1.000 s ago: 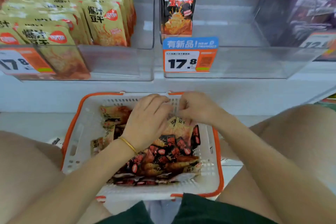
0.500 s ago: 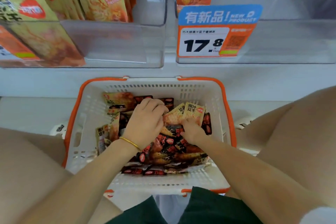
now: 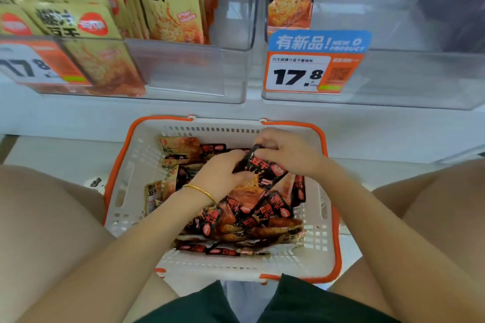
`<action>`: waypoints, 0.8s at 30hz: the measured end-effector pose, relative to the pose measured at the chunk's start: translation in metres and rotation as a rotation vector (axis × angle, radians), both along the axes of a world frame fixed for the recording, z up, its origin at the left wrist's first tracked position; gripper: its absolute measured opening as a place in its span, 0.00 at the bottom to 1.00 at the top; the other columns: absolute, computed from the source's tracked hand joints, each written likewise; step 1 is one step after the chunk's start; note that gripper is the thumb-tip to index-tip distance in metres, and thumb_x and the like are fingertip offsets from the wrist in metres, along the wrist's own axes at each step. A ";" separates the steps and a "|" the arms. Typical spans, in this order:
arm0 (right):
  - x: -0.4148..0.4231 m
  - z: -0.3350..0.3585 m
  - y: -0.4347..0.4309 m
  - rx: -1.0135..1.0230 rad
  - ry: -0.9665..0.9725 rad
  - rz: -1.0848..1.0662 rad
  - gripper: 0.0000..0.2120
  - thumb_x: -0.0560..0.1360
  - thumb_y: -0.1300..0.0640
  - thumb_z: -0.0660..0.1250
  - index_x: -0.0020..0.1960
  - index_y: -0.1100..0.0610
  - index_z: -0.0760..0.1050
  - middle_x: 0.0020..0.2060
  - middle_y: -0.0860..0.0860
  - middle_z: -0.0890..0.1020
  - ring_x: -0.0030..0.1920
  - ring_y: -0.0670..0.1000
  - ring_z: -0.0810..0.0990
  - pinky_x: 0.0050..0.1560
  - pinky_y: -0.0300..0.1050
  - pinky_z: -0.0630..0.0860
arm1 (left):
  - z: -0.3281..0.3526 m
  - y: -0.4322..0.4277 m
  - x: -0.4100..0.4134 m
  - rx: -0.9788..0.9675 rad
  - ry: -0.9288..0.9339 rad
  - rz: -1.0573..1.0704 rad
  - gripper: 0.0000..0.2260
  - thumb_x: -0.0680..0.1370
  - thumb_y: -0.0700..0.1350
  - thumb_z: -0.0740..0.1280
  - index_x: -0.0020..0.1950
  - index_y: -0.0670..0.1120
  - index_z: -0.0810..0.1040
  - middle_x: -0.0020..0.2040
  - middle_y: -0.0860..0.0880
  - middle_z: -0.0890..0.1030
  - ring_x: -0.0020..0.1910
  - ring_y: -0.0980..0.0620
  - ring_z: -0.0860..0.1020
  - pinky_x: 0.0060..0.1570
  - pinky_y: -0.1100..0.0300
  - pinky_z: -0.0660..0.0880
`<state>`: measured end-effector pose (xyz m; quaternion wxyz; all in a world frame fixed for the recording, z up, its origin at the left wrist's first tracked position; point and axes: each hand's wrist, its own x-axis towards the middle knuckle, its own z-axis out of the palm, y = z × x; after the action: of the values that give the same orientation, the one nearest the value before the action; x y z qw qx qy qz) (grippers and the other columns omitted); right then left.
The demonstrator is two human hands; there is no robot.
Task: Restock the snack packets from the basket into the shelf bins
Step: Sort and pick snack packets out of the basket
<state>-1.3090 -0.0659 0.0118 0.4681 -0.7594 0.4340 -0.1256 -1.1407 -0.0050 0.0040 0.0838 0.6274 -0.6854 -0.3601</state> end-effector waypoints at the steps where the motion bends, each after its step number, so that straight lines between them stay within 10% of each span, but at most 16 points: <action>1: -0.002 0.009 0.002 -0.004 -0.026 -0.024 0.03 0.76 0.60 0.66 0.48 0.60 0.76 0.46 0.53 0.80 0.48 0.49 0.79 0.49 0.37 0.72 | 0.009 0.001 -0.001 -0.020 0.040 0.016 0.03 0.77 0.46 0.67 0.44 0.50 0.74 0.38 0.53 0.75 0.37 0.56 0.72 0.36 0.66 0.65; 7: -0.031 0.049 0.019 0.438 -0.384 -0.209 0.13 0.70 0.52 0.70 0.53 0.55 0.78 0.47 0.55 0.82 0.46 0.53 0.82 0.45 0.48 0.79 | 0.064 0.007 0.000 -0.064 0.362 0.169 0.03 0.75 0.44 0.70 0.47 0.45 0.81 0.44 0.46 0.83 0.41 0.52 0.79 0.46 0.57 0.74; 11: -0.036 0.081 0.037 0.380 -0.395 -0.120 0.15 0.67 0.56 0.69 0.54 0.53 0.78 0.45 0.49 0.84 0.45 0.48 0.83 0.42 0.44 0.80 | 0.107 0.009 -0.008 -0.130 0.498 0.199 0.05 0.75 0.40 0.70 0.47 0.38 0.80 0.44 0.37 0.82 0.40 0.51 0.77 0.42 0.52 0.75; 14: -0.045 0.123 0.039 0.290 -0.510 -0.122 0.12 0.66 0.61 0.69 0.49 0.53 0.80 0.41 0.46 0.85 0.41 0.45 0.82 0.37 0.39 0.79 | 0.139 0.007 -0.016 -0.237 0.543 0.150 0.05 0.76 0.41 0.68 0.44 0.40 0.80 0.38 0.42 0.83 0.35 0.58 0.77 0.38 0.66 0.73; 19: -0.061 0.194 -0.002 0.111 -0.668 -0.358 0.09 0.64 0.55 0.71 0.42 0.56 0.80 0.32 0.47 0.83 0.31 0.45 0.81 0.33 0.43 0.79 | 0.181 -0.017 -0.024 -0.891 0.312 0.235 0.04 0.76 0.45 0.65 0.45 0.46 0.78 0.39 0.54 0.78 0.40 0.62 0.75 0.43 0.67 0.71; 24: -0.052 0.213 -0.074 -0.059 -0.406 -0.524 0.06 0.74 0.61 0.69 0.50 0.54 0.76 0.36 0.48 0.82 0.30 0.44 0.80 0.34 0.41 0.80 | 0.172 -0.051 -0.031 -1.039 -0.227 0.066 0.27 0.73 0.58 0.60 0.64 0.40 0.73 0.69 0.38 0.69 0.69 0.38 0.66 0.67 0.51 0.59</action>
<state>-1.3610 -0.1399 0.2249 0.4745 -0.5947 0.5085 -0.4031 -1.1714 -0.0562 0.1759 0.3201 0.5592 -0.7582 0.0999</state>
